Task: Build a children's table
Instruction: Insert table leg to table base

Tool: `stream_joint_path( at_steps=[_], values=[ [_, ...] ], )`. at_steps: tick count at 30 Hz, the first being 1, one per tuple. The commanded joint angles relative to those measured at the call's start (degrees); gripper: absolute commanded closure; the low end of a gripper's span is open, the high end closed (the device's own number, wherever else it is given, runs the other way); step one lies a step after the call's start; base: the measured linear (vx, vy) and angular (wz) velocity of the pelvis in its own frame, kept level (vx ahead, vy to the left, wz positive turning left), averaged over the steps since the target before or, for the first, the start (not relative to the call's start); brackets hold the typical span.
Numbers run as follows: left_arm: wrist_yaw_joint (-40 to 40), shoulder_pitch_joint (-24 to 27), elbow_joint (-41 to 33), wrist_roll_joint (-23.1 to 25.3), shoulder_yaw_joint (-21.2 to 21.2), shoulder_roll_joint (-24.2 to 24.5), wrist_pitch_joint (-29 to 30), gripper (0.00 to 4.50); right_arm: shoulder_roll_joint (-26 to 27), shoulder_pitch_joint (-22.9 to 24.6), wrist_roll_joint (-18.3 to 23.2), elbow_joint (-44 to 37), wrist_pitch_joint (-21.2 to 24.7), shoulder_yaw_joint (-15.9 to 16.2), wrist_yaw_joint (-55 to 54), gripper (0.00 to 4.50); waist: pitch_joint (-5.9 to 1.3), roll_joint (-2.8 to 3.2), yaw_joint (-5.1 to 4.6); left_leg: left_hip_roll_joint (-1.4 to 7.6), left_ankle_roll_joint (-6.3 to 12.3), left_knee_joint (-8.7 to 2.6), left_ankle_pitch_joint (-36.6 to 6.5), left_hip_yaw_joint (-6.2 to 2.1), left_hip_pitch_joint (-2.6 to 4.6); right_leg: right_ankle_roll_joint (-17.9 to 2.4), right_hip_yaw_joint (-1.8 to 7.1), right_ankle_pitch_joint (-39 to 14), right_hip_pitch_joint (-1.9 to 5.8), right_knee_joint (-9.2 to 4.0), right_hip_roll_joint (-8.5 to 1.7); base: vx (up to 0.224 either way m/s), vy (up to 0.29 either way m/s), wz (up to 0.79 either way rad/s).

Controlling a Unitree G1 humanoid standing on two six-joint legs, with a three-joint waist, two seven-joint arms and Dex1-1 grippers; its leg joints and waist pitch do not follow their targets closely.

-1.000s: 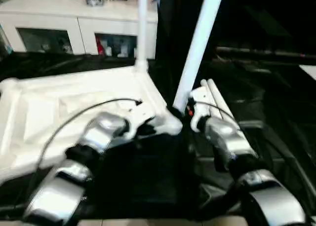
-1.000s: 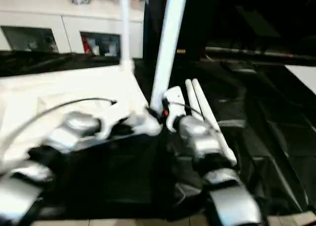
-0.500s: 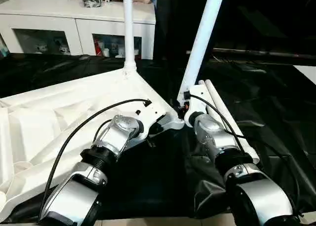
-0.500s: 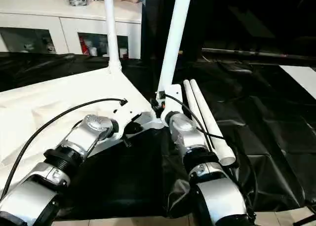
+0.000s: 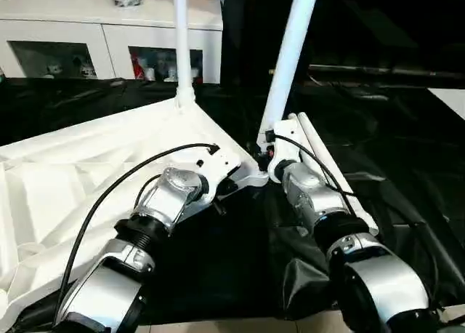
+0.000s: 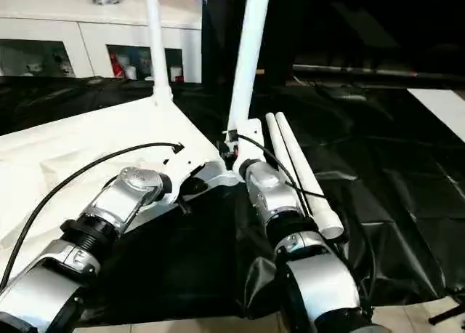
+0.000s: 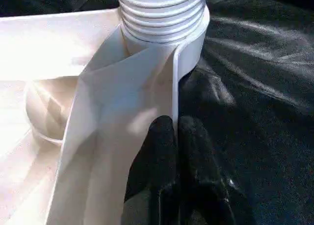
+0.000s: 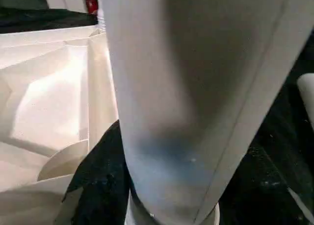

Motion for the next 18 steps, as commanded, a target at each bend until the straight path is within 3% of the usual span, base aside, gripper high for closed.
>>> stream_joint_path(
  at_steps=[1, 2, 3, 4, 5, 6, 7, 8, 9, 10, 11, 12, 13, 14, 18],
  values=[
    [0.9, -0.1, -0.1, 0.5, 0.6, 0.5, 0.0, 4.5, -0.6, 3.3, -1.4, 6.2, 3.0, 0.7, 1.4, 1.88, -1.08, 0.8, -0.41, 2.46, 0.78, -4.98, -30.7, -1.7, 0.01, -0.4, 2.93, -35.4, -0.07, -5.17, -5.61, 0.0, 0.0, 0.0],
    [0.8, -0.1, -0.1, 0.4, 0.6, 0.6, -0.1, 4.5, -0.8, 3.2, -1.5, 5.9, 2.8, 0.8, 2.0, 1.82, -1.21, 0.78, -0.31, 2.57, 0.84, -5.07, -29.2, -1.69, -0.31, -1.1, 3.29, -34.1, 0.09, -4.8, -5.61, 0.0, 0.0, 0.0],
    [0.5, 0.0, -0.2, 0.4, 0.5, 0.7, -0.3, 4.5, -1.0, 2.9, -1.4, 5.4, 2.6, 0.8, 2.8, 1.82, -1.62, 0.86, 0.38, 3.01, 1.12, -5.35, -24.1, -1.5, -1.18, -3.4, 4.32, -28.6, 0.57, -3.93, -5.82, 0.0, 0.0, 0.0],
    [0.3, 0.0, -0.2, 0.4, 0.5, 0.8, -0.5, 4.5, -1.2, 2.7, -1.3, 4.9, 2.3, 0.7, 3.7, 1.72, -2.05, 0.46, 0.62, 3.32, 0.87, -5.3, -19.0, -1.24, -1.94, -6.0, 4.88, -22.2, 0.83, -2.78, -5.49, 0.0, 0.0, 0.0],
    [0.1, 0.1, -0.3, 0.3, 0.4, 0.9, -0.9, 4.5, -1.3, 2.5, -1.3, 4.7, 2.0, 0.7, 4.5, 1.45, -2.16, -0.06, 0.97, 3.13, 1.54, -5.0, -14.2, -0.54, -2.22, -8.4, 5.5, -16.6, 0.77, -1.86, -5.26, 0.0, 0.0, 0.0],
    [0.0, 0.1, -0.3, 0.3, 0.4, 0.9, -1.0, 4.5, -1.4, 2.4, -1.3, 4.6, 1.9, 0.7, 4.7, 1.4, -2.15, -0.03, 1.22, 3.11, 1.96, -4.87, -12.7, -0.2, -2.12, -9.6, 5.89, -15.0, 0.56, -1.48, -5.18, 0.0, 0.0, 0.0],
    [-0.5, 0.2, -0.5, 0.3, 0.3, 1.2, -1.7, 4.5, -1.8, 2.2, -1.3, 3.8, 1.6, 0.8, 6.6, 1.35, -1.73, -0.25, 1.43, 2.85, 2.94, -4.64, -14.5, 0.54, -1.73, -10.5, 6.27, -17.5, -0.35, -1.69, -4.75, 0.0, 0.0, 0.0],
    [-1.2, 0.3, -0.6, 0.2, 0.1, 1.5, -2.6, 4.5, -2.2, 2.1, -1.3, 2.9, 1.3, 0.9, 8.3, 1.26, -1.71, -0.49, 1.59, 2.57, 3.07, -4.38, -17.0, 0.86, -1.39, -9.9, 6.72, -23.3, -0.75, -1.95, -4.58, 0.0, 0.0, 0.0],
    [-2.3, 0.6, -1.2, 0.1, -0.1, 2.1, -3.4, 4.5, -3.1, 2.1, -1.2, 1.2, 1.1, 1.3, 11.6, 1.13, -2.33, -0.67, 1.95, 2.59, 3.44, -4.16, -14.7, 0.95, -1.61, -10.2, 7.23, -21.9, -0.36, -1.51, -4.72, 0.053, -0.05, 0.1],
    [-2.7, 0.7, -1.4, 0.1, -0.2, 2.3, -3.7, 4.5, -3.5, 2.1, -1.2, 0.6, 1.1, 1.4, 12.5, 1.01, -2.33, -0.67, 1.95, 2.59, 3.44, -4.16, -14.7, 0.95, -1.61, -10.2, 7.23, -21.9, -0.36, -1.51, -4.72, 0.054, -0.042, 0.04],
    [-3.1, 0.9, -1.8, -0.1, -0.2, 2.7, -3.8, 4.5, -4.1, 2.3, -1.1, -0.5, 1.4, 1.6, 14.3, 0.95, -3.28, -0.73, 2.35, 2.85, 5.22, -3.7, -5.5, 1.11, -2.4, -12.7, 7.2, -9.3, 0.51, 0.52, -4.41, 0.054, -0.042, 0.04],
    [-3.3, 1.0, -2.0, -0.1, -0.2, 2.9, -3.8, 4.5, -4.4, 2.5, -1.1, -1.2, 1.5, 1.7, 15.3, 0.95, -3.27, -0.62, 2.57, 2.86, 6.25, -3.5, -2.9, 1.3, -2.26, -13.8, 7.05, -5.5, 0.33, 0.86, -4.24, 0.051, -0.043, 0.03],
    [-4.5, 1.2, -2.4, -0.3, -0.3, 3.6, -5.0, 4.5, -5.5, 3.0, -1.0, -3.1, 1.9, 2.3, 17.8, 0.83, -3.08, -0.98, 2.43, 2.68, 8.11, -2.96, -0.2, 1.62, -2.67, -15.9, 7.25, 0.2, 0.23, 1.65, -3.96, 0.068, -0.048, 0.05],
    [-5.2, 1.5, -2.8, -0.4, -0.4, 4.1, -5.5, 4.5, -6.5, 3.7, -0.9, -5.0, 2.5, 2.8, 19.7, 0.7, -3.44, -1.09, 2.49, 2.4, 9.96, -2.62, 2.7, 1.69, -2.82, -17.4, 7.2, 4.9, 0.76, 2.37, -3.97, 0.068, -0.048, 0.05],
    [-10.4, 3.0, -4.8, -0.9, -1.4, 6.8, -10.3, 4.5, -11.1, 7.2, 0.3, -14.3, 5.1, 4.9, 28.6, 0.59, -3.98, -1.54, 3.04, 1.99, 16.55, -1.44, 10.3, 1.52, -3.28, -18.6, 7.15, 15.4, 1.18, 3.7, -3.92, 0.015, -0.01, 0.0]
  ],
)
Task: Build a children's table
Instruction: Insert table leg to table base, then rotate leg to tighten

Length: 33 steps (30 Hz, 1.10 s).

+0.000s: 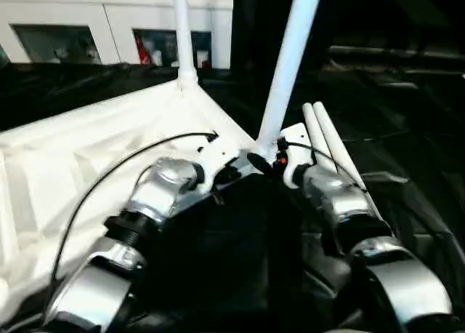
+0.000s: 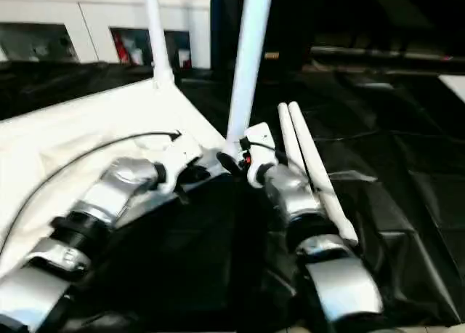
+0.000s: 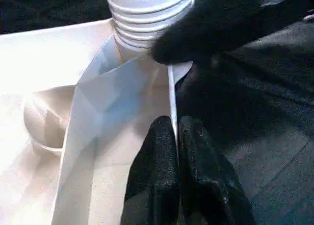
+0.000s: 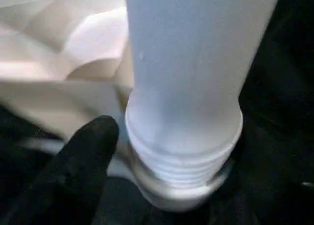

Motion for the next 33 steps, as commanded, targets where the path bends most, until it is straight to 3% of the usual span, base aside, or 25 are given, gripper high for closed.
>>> stream_joint_path(
  at_steps=[1, 2, 4, 6, 8, 9, 11, 14, 16, 22, 33],
  values=[
    [-2.8, 2.1, 0.6, 0.9, -1.9, 1.5, -1.8, 4.5, -1.5, 1.3, 0.6, -3.8, 1.7, 1.3, 4.5, 0.59, -4.28, -0.61, 0.56, 1.72, 16.37, -1.54, 9.7, -0.18, -0.63, -17.4, 3.89, 14.0, 5.43, -1.42, -4.23, 0.0, 0.0, 0.0],
    [-4.3, 2.4, 0.3, 0.5, -2.0, 2.0, -3.1, 4.5, -2.3, 2.0, 0.9, -5.5, 2.1, 1.5, 6.5, 0.59, -4.24, -0.66, 0.48, 1.81, 16.7, -1.51, 9.9, -0.22, -0.78, -17.5, 3.84, 13.8, 5.36, -1.32, -4.21, 0.0, 0.0, 0.0],
    [-6.3, 3.1, -0.4, -0.1, -1.9, 3.0, -3.9, 4.5, -4.2, 3.8, 1.7, -9.7, 3.2, 2.1, 10.9, 0.59, -3.77, -0.44, 0.64, 2.13, 16.13, -1.61, 6.8, -0.13, -0.65, -16.7, 3.66, 6.6, 5.07, -1.98, -4.07, 0.0, 0.0, 0.0],
    [-12.9, 4.6, -2.2, -2.4, -2.1, 5.2, -8.5, 4.5, -8.0, 6.9, 2.8, -17.0, 4.9, 3.9, 17.9, 0.59, -3.52, -0.25, 1.09, 2.6, 13.55, -1.89, 3.4, -0.2, -0.44, -15.0, 3.74, -0.2, 5.04, -2.52, -4.01, 0.0, 0.0, 0.0],
    [-13.8, 4.8, -2.5, -2.7, -2.2, 5.5, -9.3, 4.5, -8.4, 7.2, 2.9, -17.6, 5.0, 4.1, 18.5, 0.59, -3.35, -0.13, 1.18, 2.74, 12.19, -2.06, 1.5, -0.13, -0.34, -14.3, 3.8, -2.8, 4.84, -2.86, -3.96, 0.0, 0.0, 0.0],
    [-15.8, 5.3, -2.9, -3.4, -2.3, 6.1, -11.1, 4.5, -9.4, 8.2, 3.3, -20.1, 6.1, 4.5, 19.9, 0.59, -3.37, -0.11, 1.2, 2.76, 10.21, -2.18, 0.1, -0.05, -0.14, -14.2, 3.85, -4.6, 4.62, -2.94, -3.84, 0.0, 0.0, 0.0],
    [-21.3, 6.6, -4.9, -4.8, -2.9, 8.4, -12.2, 4.5, -11.8, 10.3, 3.8, -25.0, 6.8, 5.5, 23.8, 0.59, -3.25, 0.04, 1.7, 2.81, 7.95, -2.26, -1.2, -0.04, -0.24, -13.4, 4.09, -4.7, 4.83, -2.78, -3.76, 0.0, 0.0, 0.0],
    [-22.8, 6.9, -5.3, -5.4, -2.8, 8.9, -12.3, 4.5, -12.3, 10.7, 3.6, -25.9, 7.0, 5.7, 24.7, 0.59, -3.23, 0.09, 1.94, 2.63, 6.0, -2.25, -2.5, 0.19, 0.0, -13.3, 4.16, -5.1, 4.54, -2.85, -3.64, 0.0, 0.0, 0.0],
    [-25.1, 7.5, -5.9, -6.1, -2.9, 9.7, -12.4, 4.5, -13.4, 11.7, 3.2, -27.6, 7.4, 6.5, 26.0, 0.59, -3.29, 0.06, 2.27, 2.51, 5.08, -2.23, -3.1, 0.24, -0.09, -12.9, 4.24, -5.6, 4.77, -2.85, -3.62, 0.0, 0.0, 0.0],
    [-27.0, 7.7, -6.2, -6.8, -2.8, 10.4, -12.5, 4.5, -14.7, 13.3, 2.8, -29.5, 8.0, 8.1, 28.4, 0.59, -3.61, -0.17, 2.62, 2.22, 4.74, -2.02, -1.0, 0.15, -0.44, -12.4, 4.21, -2.4, 5.14, -2.36, -3.46, 0.0, 0.0, 0.0],
    [-27.5, 7.3, -5.9, -6.6, -2.6, 10.1, -12.7, 4.5, -12.1, 12.1, 1.4, -26.5, 7.2, 9.1, 26.6, 0.59, -3.89, 0.13, 2.74, 2.12, 4.76, -1.67, 0.3, 0.11, -0.49, -13.2, 4.05, -0.2, 5.26, -1.95, -3.34, 0.0, 0.0, 0.0]
  ],
)
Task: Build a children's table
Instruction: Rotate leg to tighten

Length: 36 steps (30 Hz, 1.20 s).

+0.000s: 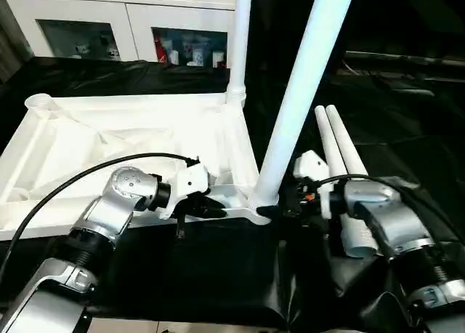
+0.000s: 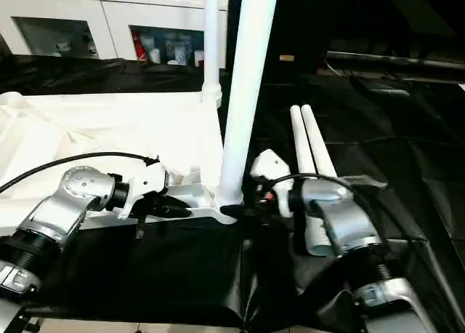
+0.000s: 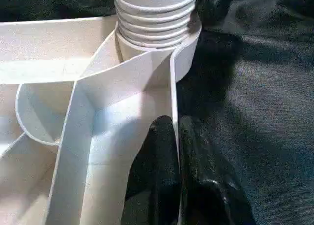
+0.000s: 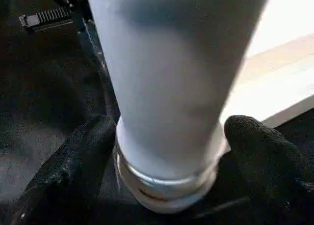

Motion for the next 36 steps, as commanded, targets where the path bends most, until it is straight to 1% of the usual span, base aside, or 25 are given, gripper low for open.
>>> stream_joint_path(
  at_steps=[1, 2, 3, 5, 7, 9, 10, 11, 13, 17, 18, 22, 24, 26, 27, 28, 29, 30, 31, 32, 33, 34, 35, 36],
  values=[
    [-1.5, -0.2, -0.6, -0.3, -0.8, -0.4, -0.7, 4.5, 0.0, -1.1, -0.6, 0.8, -0.5, 0.3, -0.4, 0.59, -3.98, 0.11, 0.08, 1.57, 5.05, -3.1, 0.0, 0.0, -0.33, -13.3, 3.8, -0.4, 5.21, -2.94, -3.53, 0.0, 0.0, 0.0],
    [-1.6, -0.3, -0.4, -0.3, -0.8, -0.4, -0.8, 4.5, 0.3, -1.2, -0.9, 1.2, -0.8, 0.5, -0.4, 0.75, -4.04, 0.12, 0.12, 1.56, 4.98, -3.06, 0.2, -0.02, -0.35, -13.4, 3.8, 0.0, 5.27, -2.85, -3.49, 0.0, 0.0, 0.0],
    [-1.6, -0.3, -0.2, -0.2, -0.8, -0.5, -0.8, 4.5, 0.4, -1.3, -1.0, 1.4, -0.8, 0.5, -0.3, 0.75, -4.06, 0.21, 0.13, 1.54, 4.98, -3.03, 0.4, -0.05, -0.41, -13.4, 3.81, 0.4, 5.32, -2.76, -3.49, 0.0, 0.0, 0.0],
    [-1.5, -0.5, 0.0, 0.0, -0.9, -0.5, -1.0, 4.5, 0.6, -1.4, -1.0, 1.8, -0.9, 0.5, -0.2, 0.97, -4.11, 0.12, 0.12, 1.57, 5.28, -2.96, 1.0, -0.05, -0.36, -13.6, 3.78, 1.7, 5.31, -2.61, -3.45, 0.0, 0.0, 0.0],
    [-1.4, -0.5, 0.0, 0.0, -0.9, -0.5, -0.9, 4.5, 0.7, -1.5, -0.9, 1.8, -0.9, 0.5, -0.1, 1.03, -4.1, 0.19, 0.15, 1.57, 5.38, -2.95, 1.0, -0.07, -0.36, -13.7, 3.75, 1.7, 5.32, -2.58, -3.46, 0.0, 0.0, 0.0],
    [-1.4, -0.5, 0.1, 0.0, -0.8, -0.5, -1.0, 4.5, 0.7, -1.5, -0.9, 1.9, -0.9, 0.5, -0.1, 1.25, -4.16, 0.09, 0.16, 1.53, 5.46, -2.87, 1.1, -0.06, -0.38, -13.7, 3.79, 1.9, 5.39, -2.52, -3.47, 0.0, 0.0, 0.0],
    [-1.3, -0.6, 0.3, 0.1, -0.8, -0.5, -1.0, 4.5, 0.8, -1.6, -0.8, 2.0, -1.0, 0.6, 0.0, 1.25, -4.16, 0.1, 0.2, 1.52, 5.5, -2.85, 1.1, -0.06, -0.39, -13.7, 3.78, 1.9, 5.39, -2.5, -3.46, 0.0, 0.0, 0.0],
    [-1.3, -0.6, 0.3, 0.1, -0.8, -0.4, -1.0, 4.5, 0.9, -1.6, -0.8, 2.1, -1.0, 0.6, 0.0, 1.42, -4.15, 0.12, 0.2, 1.51, 5.47, -2.83, 1.1, -0.06, -0.41, -13.7, 3.77, 1.7, 5.38, -2.5, -3.46, 0.0, 0.0, 0.0],
    [-1.3, -0.6, 0.4, 0.1, -0.8, -0.4, -1.0, 4.5, 0.9, -1.6, -0.8, 2.3, -1.2, 0.7, 0.2, 1.58, -4.13, 0.11, 0.18, 1.52, 5.36, -2.81, 0.6, -0.05, -0.41, -13.7, 3.77, 1.0, 5.36, -2.58, -3.47, 0.0, 0.0, 0.0],
    [-1.3, -0.4, 0.5, 0.1, -0.7, -0.4, -1.1, 4.5, 1.2, -1.4, -1.0, 2.5, -1.4, 0.8, 0.2, 1.72, -3.99, 0.1, 0.18, 1.5, 4.5, -2.82, -1.0, -0.06, -0.45, -12.9, 3.79, -1.9, 5.29, -2.84, -3.45, 0.0, 0.0, 0.0],
    [-1.4, -0.2, 0.4, 0.0, -0.7, -0.4, -1.0, 4.5, 1.4, -1.4, -1.1, 2.7, -1.4, 0.9, 0.1, 1.72, -3.99, 0.02, 0.14, 1.48, 4.23, -2.8, -1.4, -0.06, -0.46, -12.5, 3.8, -2.7, 5.3, -2.9, -3.46, 0.0, 0.0, 0.0],
    [-1.1, -0.2, 0.8, 0.1, -0.6, -0.5, -1.1, 4.5, 1.8, -1.4, -1.3, 3.1, -1.4, 0.9, -0.7, 1.73, -3.94, 0.04, 0.15, 1.41, 3.73, -2.83, -2.0, -0.09, -0.43, -11.9, 3.83, -4.2, 5.21, -3.01, -3.4, 0.0, 0.0, 0.0],
    [0.9, -0.7, 1.7, 0.1, 0.1, -1.3, -0.5, 4.5, 2.9, -1.8, -1.9, 4.9, -1.2, 0.0, -3.9, 1.73, -3.92, 0.01, 0.13, 1.36, 3.51, -2.86, -2.2, -0.08, -0.4, -11.7, 3.84, -4.6, 5.15, -3.11, -3.4, 0.0, 0.0, 0.0],
    [4.3, -1.7, 3.7, 1.1, 0.7, -2.3, 0.6, 4.5, 4.4, -2.6, -2.8, 8.3, -1.0, -1.4, -9.5, 1.74, -3.85, 0.04, -0.01, 1.3, 3.0, -2.94, -3.2, -0.11, -0.44, -11.4, 3.78, -6.5, 5.12, -3.37, -3.37, 0.0, 0.0, 0.0],
    [6.1, -2.3, 4.9, 1.6, 1.0, -2.8, 1.1, 4.5, 5.3, -3.1, -3.1, 10.0, -0.8, -2.3, -12.4, 1.74, -3.74, 0.03, -0.14, 1.17, 2.5, -2.98, -4.3, -0.06, -0.37, -10.7, 3.72, -8.9, 4.97, -3.71, -3.3, 0.0, 0.0, 0.0],
    [7.2, -2.7, 5.6, 1.8, 1.2, -3.2, 1.5, 4.5, 5.8, -3.3, -3.2, 11.0, -0.8, -2.8, -14.3, 1.74, -3.66, -0.01, -0.28, 0.98, 1.73, -3.05, -5.5, -0.12, -0.36, -9.4, 3.56, -12.6, 5.0, -4.2, -3.27, 0.0, 0.0, 0.0],
    [11.8, -4.2, 8.2, 2.5, 2.1, -4.9, 3.2, 4.5, 8.1, -3.9, -3.1, 14.3, -0.3, -5.1, -21.1, 1.74, -3.53, 0.1, -0.34, 0.99, 1.09, -3.15, -6.3, -0.16, -0.3, -8.1, 3.51, -16.1, 4.89, -4.69, -3.36, 0.0, 0.0, 0.0],
    [15.8, -5.5, 10.1, 3.1, 2.6, -6.5, 4.4, 4.5, 10.1, -4.2, -3.0, 16.5, 0.1, -6.6, -26.6, 1.74, -3.58, 0.08, -0.41, 0.88, 0.88, -3.02, -6.6, -0.06, -0.21, -7.6, 3.51, -17.3, 4.74, -4.83, -3.26, 0.0, 0.0, 0.0],
    [19.3, -6.5, 11.8, 3.7, 3.0, -7.9, 5.4, 4.5, 11.8, -4.3, -2.9, 18.2, 0.4, -7.9, -31.4, 1.74, -3.52, 0.18, -0.55, 0.98, 0.1, -3.22, -6.7, -0.13, -0.17, -7.2, 3.5, -18.8, 4.54, -5.07, -3.23, 0.0, 0.0, 0.0],
    [19.8, -6.7, 12.0, 3.8, 3.0, -8.2, 5.5, 4.5, 12.0, -4.3, -2.9, 18.5, 0.5, -8.0, -32.1, 1.74, -3.45, 0.29, -0.49, 0.97, -0.39, -3.29, -7.3, -0.23, -0.02, -6.8, 3.4, -19.9, 4.45, -5.17, -3.26, 0.0, 0.0, 0.0],
    [23.2, -7.6, 13.1, 4.1, 3.5, -9.7, 7.3, 4.5, 13.8, -4.6, -2.4, 20.0, 1.1, -9.3, -36.2, 1.74, -3.54, 0.06, -0.59, 0.82, -0.51, -3.26, -7.8, -0.28, -0.14, -6.0, 3.27, -21.3, 4.7, -5.34, -3.21, 0.0, 0.0, 0.0],
    [23.7, -7.7, 13.2, 4.1, 3.6, -10.0, 7.6, 4.5, 14.1, -4.7, -2.4, 20.3, 1.1, -9.4, -36.8, 1.75, -3.54, 0.29, -0.48, 0.99, -0.17, -3.38, -8.1, -0.32, -0.01, -5.8, 3.25, -21.8, 4.54, -5.59, -3.37, 0.0, 0.0, 0.0],
    [27.8, -8.8, 14.5, 4.4, 4.0, -12.6, 9.7, 4.5, 16.6, -5.4, -3.1, 22.5, 0.9, -9.9, -42.9, 1.75, -3.34, 0.62, -0.66, 1.25, -0.03, -3.58, -8.9, -0.33, 0.13, -6.1, 3.23, -21.7, 4.36, -5.85, -3.37, 0.0, 0.0, 0.0],
    [28.5, -9.0, 14.7, 4.5, 4.0, -13.1, 9.9, 4.5, 17.1, -5.6, -3.2, 23.0, 0.8, -10.0, -43.9, 1.75, -3.17, 0.87, -0.74, 1.29, -0.14, -3.64, -10.1, -0.33, 0.43, -6.2, 3.17, -22.5, 4.1, -6.08, -3.35, 0.0, 0.0, 0.0]
  ],
)
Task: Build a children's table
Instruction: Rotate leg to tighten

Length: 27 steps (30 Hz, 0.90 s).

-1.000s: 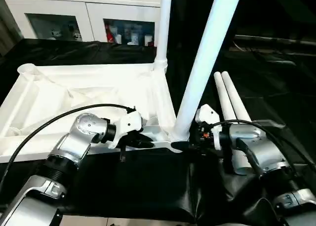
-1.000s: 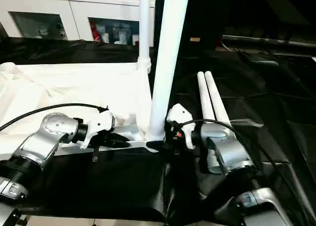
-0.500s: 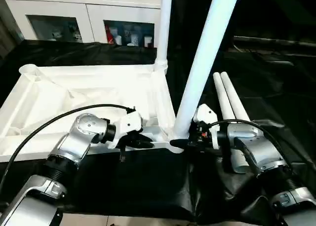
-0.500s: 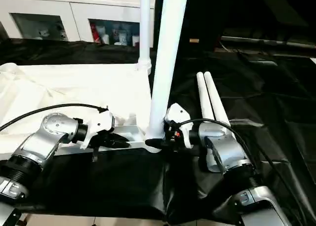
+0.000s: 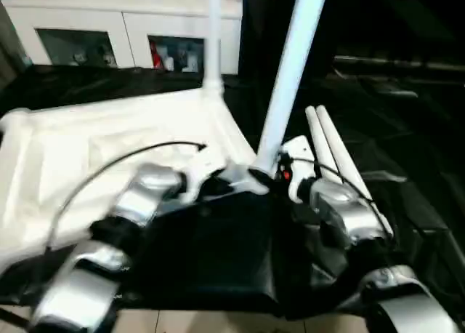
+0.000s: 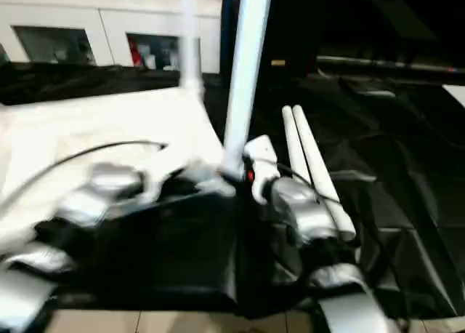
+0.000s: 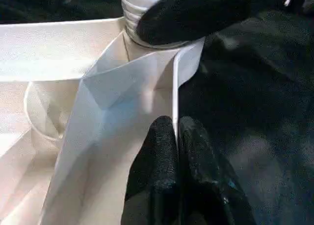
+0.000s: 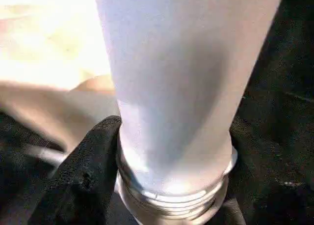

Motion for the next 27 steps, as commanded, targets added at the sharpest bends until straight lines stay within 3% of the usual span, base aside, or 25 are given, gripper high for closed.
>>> stream_joint_path(
  at_steps=[1, 2, 4, 7, 8, 13, 14, 16, 17, 21, 27],
  values=[
    [6.6, -1.5, 1.8, 0.5, 1.5, -2.4, 2.2, 4.5, 2.5, 0.4, -1.7, 6.1, 1.5, -0.1, -7.3, 1.75, -2.69, 0.66, -0.23, 0.74, 0.89, -4.18, -13.8, -0.06, 0.05, -5.7, 2.8, -27.1, 2.84, -6.41, -3.63, 0.0, 0.0, 0.0],
    [6.6, -1.5, 1.8, 0.5, 1.5, -2.4, 2.2, 4.5, 2.5, 0.4, -1.7, 6.1, 1.5, -0.1, -7.3, 1.75, -2.78, 0.46, -0.31, 0.5, 0.77, -4.11, -15.3, -0.28, 0.23, -4.2, 2.46, -30.9, 3.06, -6.87, -3.78, 0.0, 0.0, 0.0],
    [7.7, -1.8, 2.5, 0.8, 1.3, -3.7, 2.5, 4.5, 3.9, -0.6, -2.0, 7.7, 0.6, -0.1, -9.0, 1.75, -2.99, 0.86, -0.29, 0.64, 1.33, -4.21, -15.2, -0.47, 0.38, -3.6, 2.48, -31.1, 3.06, -7.14, -4.04, 0.0, 0.0, 0.0],
    [7.8, -2.2, 3.5, 1.5, 0.9, -4.4, 1.9, 4.5, 5.4, -2.0, -2.9, 9.4, -2.1, 0.3, -8.7, 1.75, -3.27, 0.71, -0.57, 0.9, 1.77, -4.6, -13.6, -0.58, -0.17, -4.9, 2.51, -25.7, 3.55, -6.6, -3.92, 0.0, 0.0, 0.0],
    [7.3, -2.0, 3.3, 1.4, 0.8, -4.2, 1.6, 4.5, 5.6, -2.0, -2.4, 9.1, -2.9, 0.2, -7.2, 1.19, -3.23, 0.81, -0.51, 1.03, 1.93, -4.67, -13.4, -0.61, -0.21, -5.7, 2.62, -24.3, 3.58, -6.39, -4.04, 0.0, 0.0, 0.0],
    [4.9, -0.9, 2.3, 1.2, 0.8, -2.0, 1.0, 4.5, 4.2, -2.5, -1.2, 7.0, -4.6, 0.3, -1.9, 0.76, -3.32, 0.65, -0.5, 1.03, 2.79, -4.6, -12.7, -0.38, -0.28, -7.7, 2.95, -21.2, 3.82, -5.89, -4.05, 0.0, 0.0, 0.0],
    [3.9, -0.5, 1.9, 1.2, 0.6, -1.3, 0.2, 4.5, 3.4, -2.6, -1.0, 6.2, -4.6, 0.5, -0.2, 0.67, -3.32, 0.09, -0.54, 1.02, 3.15, -4.54, -12.2, -0.28, -0.38, -7.7, 2.98, -21.4, 3.84, -5.91, -4.03, 0.0, 0.0, 0.0],
    [1.6, 0.2, 1.2, 0.8, 0.8, 0.1, 0.1, 4.5, 0.9, -2.3, -0.6, 3.6, -4.1, 1.4, 5.6, 0.67, -3.38, 0.36, -0.34, 1.05, 3.78, -4.51, -11.0, -0.35, -0.65, -8.0, 3.01, -20.6, 4.17, -5.66, -4.14, 0.0, 0.0, 0.0],
    [-0.1, 0.6, 0.8, 0.6, 0.6, 0.8, -1.3, 4.5, -0.4, -1.9, -0.5, 2.2, -3.8, 1.8, 8.2, 0.67, -3.42, 0.08, -0.32, 1.13, 4.07, -4.51, -10.5, -0.35, -0.73, -8.0, 3.04, -20.0, 4.25, -5.63, -4.17, 0.0, 0.0, 0.0],
    [-7.6, 2.5, -2.2, -0.6, -0.5, 4.1, -2.9, 4.5, -7.5, 1.4, 0.3, -5.2, -2.8, 4.8, 21.3, 0.67, -3.78, 0.06, 0.09, 1.37, 5.98, -4.29, -6.0, -0.1, -0.64, -10.3, 3.28, -12.2, 4.33, -4.58, -4.11, 0.0, 0.0, 0.0],
    [-19.5, 5.7, -7.7, -2.7, -2.6, 8.8, -6.2, 4.5, -14.3, 4.5, 1.0, -11.9, -1.7, 7.5, 33.9, 0.67, -3.81, 0.23, 0.41, 1.61, 6.97, -4.2, -3.9, -0.02, -0.63, -12.7, 3.37, -6.7, 4.4, -3.78, -3.97, 0.0, 0.0, 0.0]
  ],
)
